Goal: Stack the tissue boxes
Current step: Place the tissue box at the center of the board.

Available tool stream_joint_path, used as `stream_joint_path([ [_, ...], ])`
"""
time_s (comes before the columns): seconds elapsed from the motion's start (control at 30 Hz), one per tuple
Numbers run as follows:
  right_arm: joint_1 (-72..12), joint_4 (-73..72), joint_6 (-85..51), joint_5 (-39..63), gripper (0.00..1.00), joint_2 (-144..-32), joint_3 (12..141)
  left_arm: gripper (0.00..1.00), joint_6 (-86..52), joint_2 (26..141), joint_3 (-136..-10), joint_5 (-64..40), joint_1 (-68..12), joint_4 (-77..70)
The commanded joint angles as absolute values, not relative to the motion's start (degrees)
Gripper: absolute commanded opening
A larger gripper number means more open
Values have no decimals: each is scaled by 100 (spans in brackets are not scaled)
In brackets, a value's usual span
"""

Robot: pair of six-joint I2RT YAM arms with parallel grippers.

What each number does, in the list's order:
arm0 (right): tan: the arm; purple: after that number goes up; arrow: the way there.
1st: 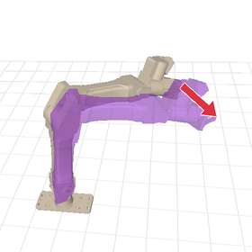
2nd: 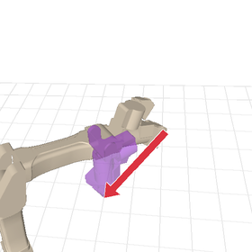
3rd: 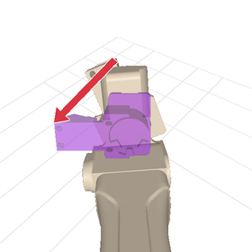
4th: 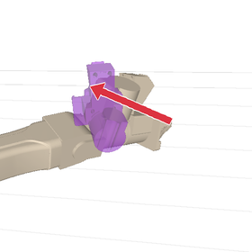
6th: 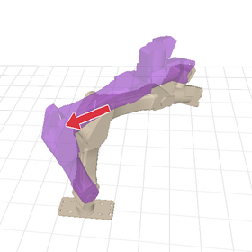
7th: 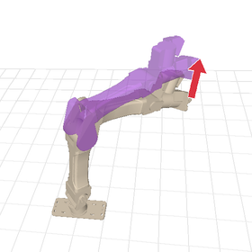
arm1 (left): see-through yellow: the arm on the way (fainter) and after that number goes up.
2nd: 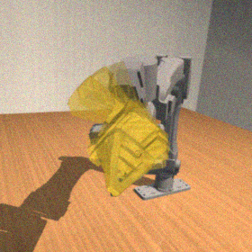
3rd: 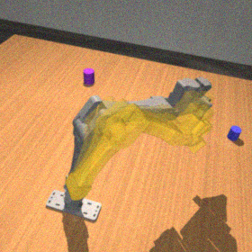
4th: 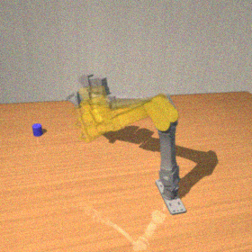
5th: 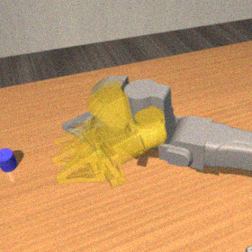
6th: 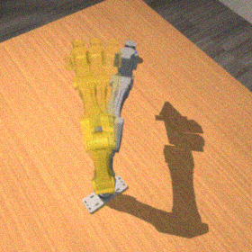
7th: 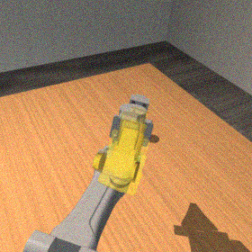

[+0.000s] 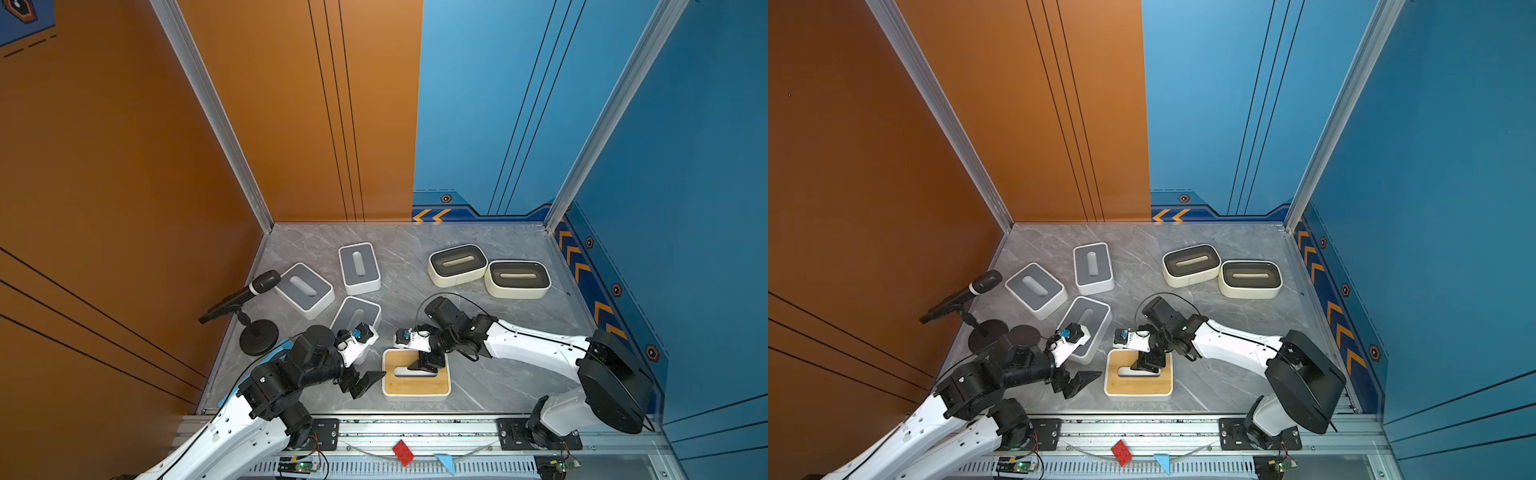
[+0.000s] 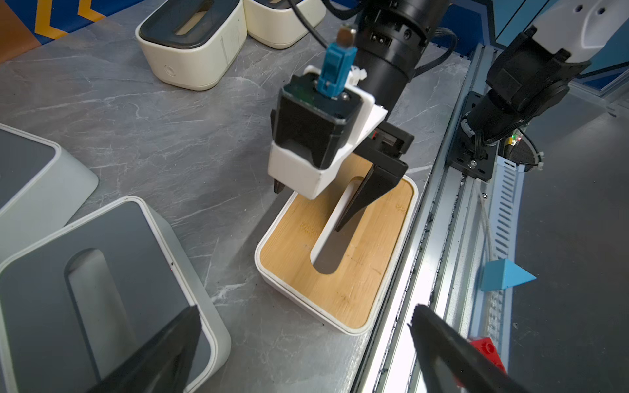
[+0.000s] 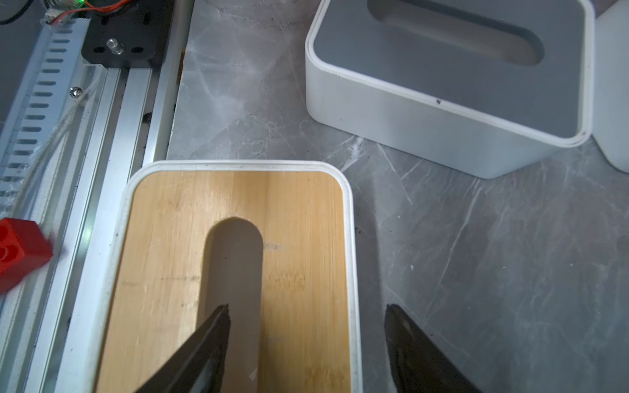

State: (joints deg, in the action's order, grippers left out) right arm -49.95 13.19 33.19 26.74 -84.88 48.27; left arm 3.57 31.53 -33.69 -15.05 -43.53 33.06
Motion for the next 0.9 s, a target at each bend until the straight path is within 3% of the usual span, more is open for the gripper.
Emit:
stream_joint_path([
  [0.0,-5033,1246,3280,2700,74,-8347,4709,98,415,3150,-3261,-1624,-4377,3300],
  [0.63,-4184,-703,2144,4174,78,-6742,3557,98,406,3085,-3279,-1619,-4421,3304],
  [0.7,-4065,-1018,1925,4344,81,-6590,3412,98,411,3059,-3289,-1620,-4429,3305],
  [0.73,-4061,-1124,1847,4413,87,-6513,3373,98,412,3042,-3281,-1620,-4430,3298],
  [0.77,-3929,-1172,1801,4474,100,-6440,3339,98,400,3017,-3278,-1610,-4430,3289],
  [0.87,-3824,-1318,1690,4554,100,-6276,3241,98,389,2933,-3273,-1617,-4434,3254],
])
